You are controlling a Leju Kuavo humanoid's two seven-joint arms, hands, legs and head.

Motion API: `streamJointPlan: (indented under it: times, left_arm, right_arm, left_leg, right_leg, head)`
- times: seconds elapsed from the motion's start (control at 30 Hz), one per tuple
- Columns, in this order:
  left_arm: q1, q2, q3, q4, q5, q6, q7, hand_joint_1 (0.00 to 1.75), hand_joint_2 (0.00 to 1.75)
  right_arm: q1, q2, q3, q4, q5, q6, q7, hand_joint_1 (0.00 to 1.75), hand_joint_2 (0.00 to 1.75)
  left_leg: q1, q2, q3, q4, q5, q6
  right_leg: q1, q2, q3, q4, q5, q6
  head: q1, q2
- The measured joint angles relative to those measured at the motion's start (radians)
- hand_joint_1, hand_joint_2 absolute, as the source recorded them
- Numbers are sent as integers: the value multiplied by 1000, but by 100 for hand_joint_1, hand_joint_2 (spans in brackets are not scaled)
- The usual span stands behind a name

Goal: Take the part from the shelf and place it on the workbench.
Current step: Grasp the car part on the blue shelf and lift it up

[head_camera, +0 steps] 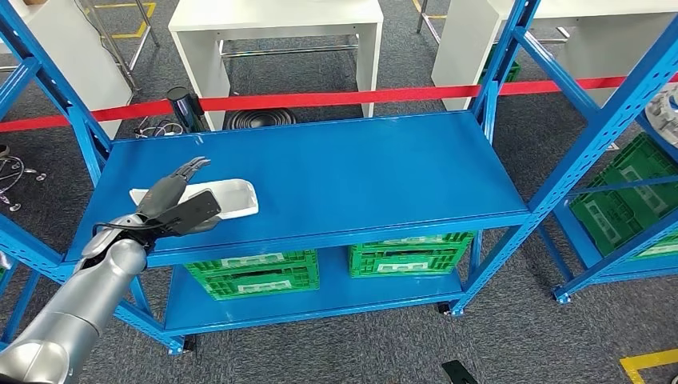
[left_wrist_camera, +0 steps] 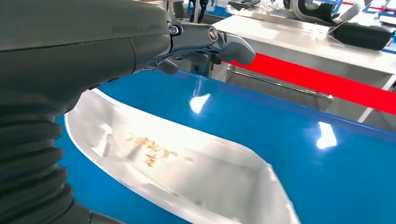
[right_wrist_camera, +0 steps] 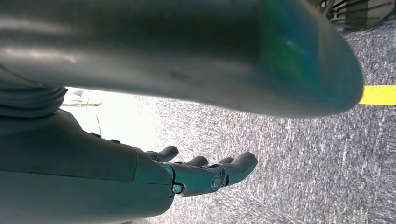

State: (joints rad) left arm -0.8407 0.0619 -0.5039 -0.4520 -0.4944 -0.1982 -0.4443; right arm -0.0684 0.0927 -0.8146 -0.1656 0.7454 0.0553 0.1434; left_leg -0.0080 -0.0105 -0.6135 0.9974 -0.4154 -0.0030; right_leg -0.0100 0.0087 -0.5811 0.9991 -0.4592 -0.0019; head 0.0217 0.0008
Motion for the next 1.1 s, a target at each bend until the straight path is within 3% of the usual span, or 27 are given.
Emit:
streamJointPlan:
  times: [0.33, 0.47, 1.1]
  left_arm:
    - [8, -24, 0, 0, 10, 23, -1, 0, 175]
    - [9, -27, 0, 0, 11, 24, -2, 0, 0]
    - [18, -31, 0, -6, 107, 67, -28, 0, 0]
  right_arm:
    - [0, 0, -11, 0, 0, 0, 0, 0, 0]
    - [0, 0, -15, 0, 0, 0, 0, 0, 0]
    - [0, 0, -23, 0, 10, 0, 4, 0, 0]
  left_leg:
    - [0, 0, 0, 0, 0, 0]
    - [0, 0, 0, 0, 0, 0]
    - [-3, 0, 0, 2, -3, 3]
  right_leg:
    - [0, 0, 0, 0, 0, 0]
    - [0, 0, 0, 0, 0, 0]
    - [-4, -1, 1, 0, 0, 4]
  head:
    - [0, 0]
    - [0, 0]
    - [0, 0]
